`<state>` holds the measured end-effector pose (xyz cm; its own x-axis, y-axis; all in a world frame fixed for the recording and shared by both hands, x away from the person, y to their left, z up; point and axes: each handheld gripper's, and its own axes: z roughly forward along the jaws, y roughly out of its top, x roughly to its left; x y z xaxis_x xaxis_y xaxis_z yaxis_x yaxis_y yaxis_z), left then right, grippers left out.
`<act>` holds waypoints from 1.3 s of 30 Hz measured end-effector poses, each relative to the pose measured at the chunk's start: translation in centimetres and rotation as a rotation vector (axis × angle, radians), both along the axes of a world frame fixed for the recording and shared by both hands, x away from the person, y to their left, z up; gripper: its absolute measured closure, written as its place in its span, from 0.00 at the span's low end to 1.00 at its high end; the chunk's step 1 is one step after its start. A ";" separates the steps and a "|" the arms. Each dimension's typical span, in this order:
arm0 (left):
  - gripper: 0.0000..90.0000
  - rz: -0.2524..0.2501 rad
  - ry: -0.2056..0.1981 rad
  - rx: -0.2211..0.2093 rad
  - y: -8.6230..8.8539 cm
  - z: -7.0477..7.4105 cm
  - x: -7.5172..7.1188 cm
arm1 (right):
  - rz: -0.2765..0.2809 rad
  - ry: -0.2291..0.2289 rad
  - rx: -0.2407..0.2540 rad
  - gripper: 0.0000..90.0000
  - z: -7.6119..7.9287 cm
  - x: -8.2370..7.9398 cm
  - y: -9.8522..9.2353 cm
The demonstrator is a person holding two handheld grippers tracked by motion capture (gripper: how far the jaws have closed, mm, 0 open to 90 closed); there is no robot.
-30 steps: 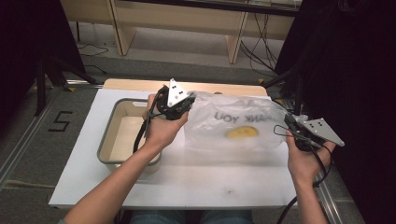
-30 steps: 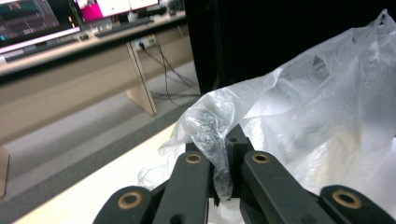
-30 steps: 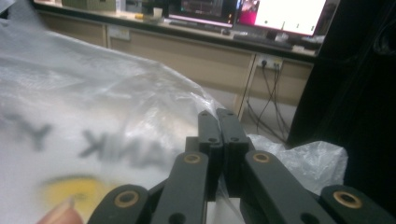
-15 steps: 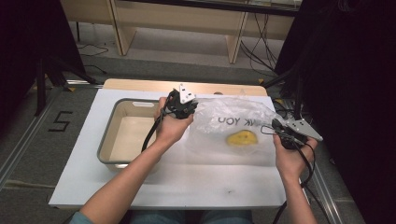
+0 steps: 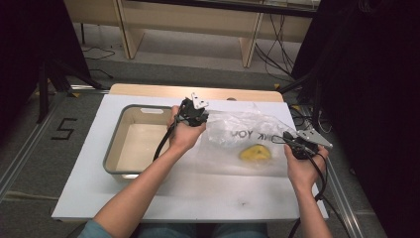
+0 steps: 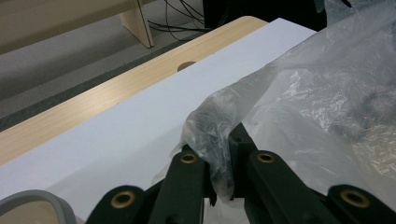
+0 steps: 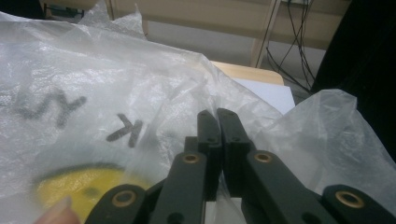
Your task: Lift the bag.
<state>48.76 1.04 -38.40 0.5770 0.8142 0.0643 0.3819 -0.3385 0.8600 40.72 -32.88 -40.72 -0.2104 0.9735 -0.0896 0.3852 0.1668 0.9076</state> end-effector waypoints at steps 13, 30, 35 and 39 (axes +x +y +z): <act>0.41 0.051 -0.001 -0.169 0.9 1.6 -0.7 | -0.004 -0.006 0.006 0.95 0.2 0.0 0.1; 0.32 -0.012 -0.055 -0.171 2.2 3.9 -4.2 | -0.013 -0.026 0.017 0.73 0.6 -0.3 -0.3; 0.32 -0.038 -0.043 -0.143 2.3 3.5 -5.1 | 0.004 -0.062 0.034 0.46 1.1 -1.2 -0.9; 0.32 -0.061 -0.035 -0.117 2.5 3.0 -5.7 | 0.001 -0.077 0.034 0.32 1.5 -2.1 -1.5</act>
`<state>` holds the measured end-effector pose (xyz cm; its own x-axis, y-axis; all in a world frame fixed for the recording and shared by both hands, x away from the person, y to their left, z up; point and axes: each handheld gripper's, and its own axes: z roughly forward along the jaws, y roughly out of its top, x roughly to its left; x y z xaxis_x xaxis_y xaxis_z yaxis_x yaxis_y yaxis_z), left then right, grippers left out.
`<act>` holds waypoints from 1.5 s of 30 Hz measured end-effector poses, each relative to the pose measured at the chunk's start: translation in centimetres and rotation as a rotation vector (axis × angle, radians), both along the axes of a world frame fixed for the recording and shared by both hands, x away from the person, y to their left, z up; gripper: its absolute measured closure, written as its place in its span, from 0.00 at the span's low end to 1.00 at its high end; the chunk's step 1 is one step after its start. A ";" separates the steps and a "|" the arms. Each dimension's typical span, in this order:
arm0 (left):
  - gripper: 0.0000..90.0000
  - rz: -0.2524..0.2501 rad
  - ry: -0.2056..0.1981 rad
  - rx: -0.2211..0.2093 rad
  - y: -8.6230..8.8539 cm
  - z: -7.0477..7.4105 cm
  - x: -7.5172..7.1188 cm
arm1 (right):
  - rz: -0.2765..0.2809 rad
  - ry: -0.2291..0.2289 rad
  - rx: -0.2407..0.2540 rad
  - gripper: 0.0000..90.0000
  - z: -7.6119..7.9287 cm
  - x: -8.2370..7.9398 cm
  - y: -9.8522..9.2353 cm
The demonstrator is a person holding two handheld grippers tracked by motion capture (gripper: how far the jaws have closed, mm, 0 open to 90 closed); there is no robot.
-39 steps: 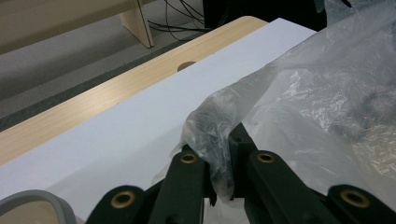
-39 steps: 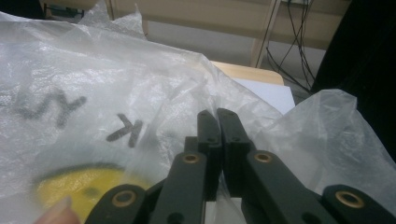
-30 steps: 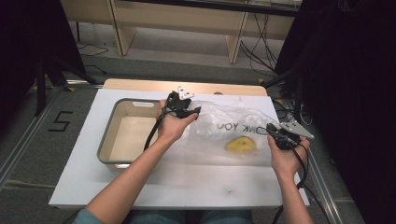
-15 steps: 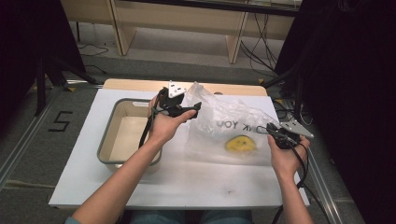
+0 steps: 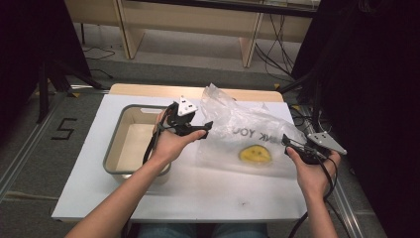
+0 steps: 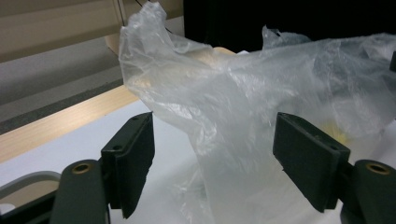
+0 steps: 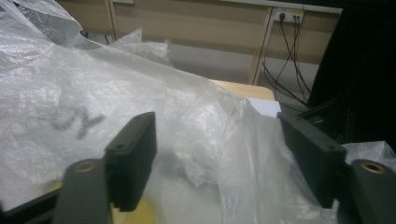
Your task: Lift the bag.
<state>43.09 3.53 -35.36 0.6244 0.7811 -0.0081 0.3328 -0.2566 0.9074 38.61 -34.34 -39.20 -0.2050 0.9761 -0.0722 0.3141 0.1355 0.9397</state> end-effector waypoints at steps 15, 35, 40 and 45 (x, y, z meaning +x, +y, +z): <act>0.32 -0.029 0.006 0.016 -0.4 -0.5 -0.6 | 0.009 -0.088 0.008 0.18 2.5 -0.4 -0.2; 0.32 -0.036 0.013 0.024 0.2 -0.9 -1.1 | 0.027 -0.135 0.011 0.18 2.8 -2.0 -0.5; 0.32 -0.042 0.007 0.032 0.6 -1.0 -1.6 | 0.021 -0.190 0.009 0.19 3.1 -3.2 -1.0; 0.32 -0.051 0.002 0.038 1.0 -1.2 -2.4 | 0.068 -0.199 0.016 0.19 3.2 -4.3 -1.1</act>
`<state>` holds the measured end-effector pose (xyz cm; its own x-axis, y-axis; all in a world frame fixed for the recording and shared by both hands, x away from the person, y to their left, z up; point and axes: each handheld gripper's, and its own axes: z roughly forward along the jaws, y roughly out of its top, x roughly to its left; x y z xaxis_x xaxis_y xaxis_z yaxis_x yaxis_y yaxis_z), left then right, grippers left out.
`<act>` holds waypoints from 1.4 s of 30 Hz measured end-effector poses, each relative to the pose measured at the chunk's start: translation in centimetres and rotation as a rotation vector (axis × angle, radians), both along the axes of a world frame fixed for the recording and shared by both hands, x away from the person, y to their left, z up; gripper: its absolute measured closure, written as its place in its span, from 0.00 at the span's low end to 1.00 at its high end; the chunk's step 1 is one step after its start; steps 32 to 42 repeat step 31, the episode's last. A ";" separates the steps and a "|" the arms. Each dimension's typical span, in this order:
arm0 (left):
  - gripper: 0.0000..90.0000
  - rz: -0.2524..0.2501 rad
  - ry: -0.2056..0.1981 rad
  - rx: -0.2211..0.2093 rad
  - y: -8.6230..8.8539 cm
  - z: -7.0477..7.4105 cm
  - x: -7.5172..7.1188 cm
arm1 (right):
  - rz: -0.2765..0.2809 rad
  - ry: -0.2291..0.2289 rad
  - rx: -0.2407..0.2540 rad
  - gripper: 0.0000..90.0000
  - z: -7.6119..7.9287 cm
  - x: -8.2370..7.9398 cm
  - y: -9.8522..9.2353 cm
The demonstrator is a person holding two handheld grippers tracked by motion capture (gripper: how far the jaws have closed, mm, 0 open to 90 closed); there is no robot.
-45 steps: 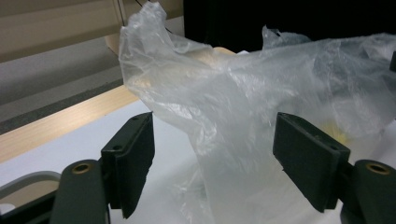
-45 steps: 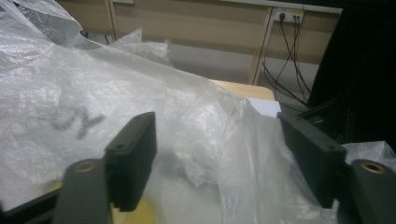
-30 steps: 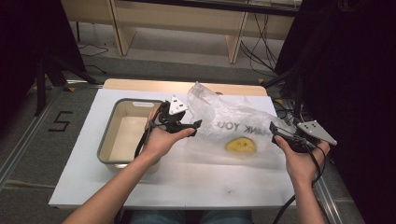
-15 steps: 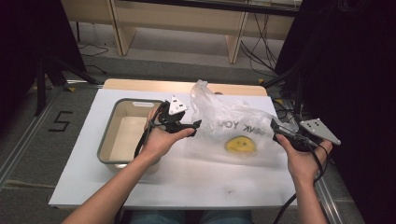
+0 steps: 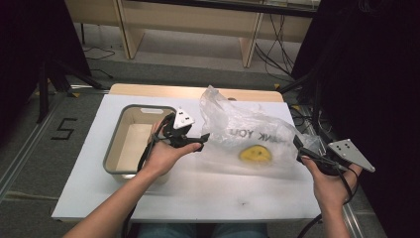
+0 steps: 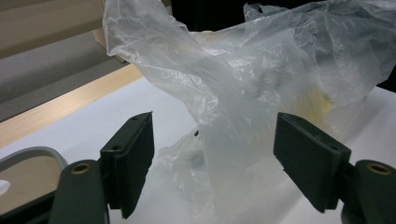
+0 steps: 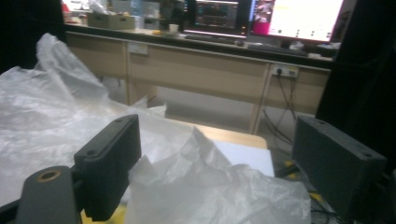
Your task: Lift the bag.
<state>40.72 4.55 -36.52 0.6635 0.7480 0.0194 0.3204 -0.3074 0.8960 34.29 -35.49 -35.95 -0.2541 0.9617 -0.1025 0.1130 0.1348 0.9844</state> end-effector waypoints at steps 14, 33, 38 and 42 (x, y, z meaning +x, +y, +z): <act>0.31 -0.042 -0.002 0.031 1.5 -1.8 -2.7 | 0.066 0.066 -0.007 0.19 -2.6 -2.7 0.2; 0.29 -0.085 -0.003 0.060 2.9 -3.9 -4.1 | 0.104 0.152 0.000 0.21 -5.5 -3.2 0.4; 0.29 -0.085 -0.003 0.060 2.9 -3.9 -4.1 | 0.104 0.152 0.000 0.21 -5.5 -3.2 0.4; 0.29 -0.085 -0.003 0.060 2.9 -3.9 -4.1 | 0.104 0.152 0.000 0.21 -5.5 -3.2 0.4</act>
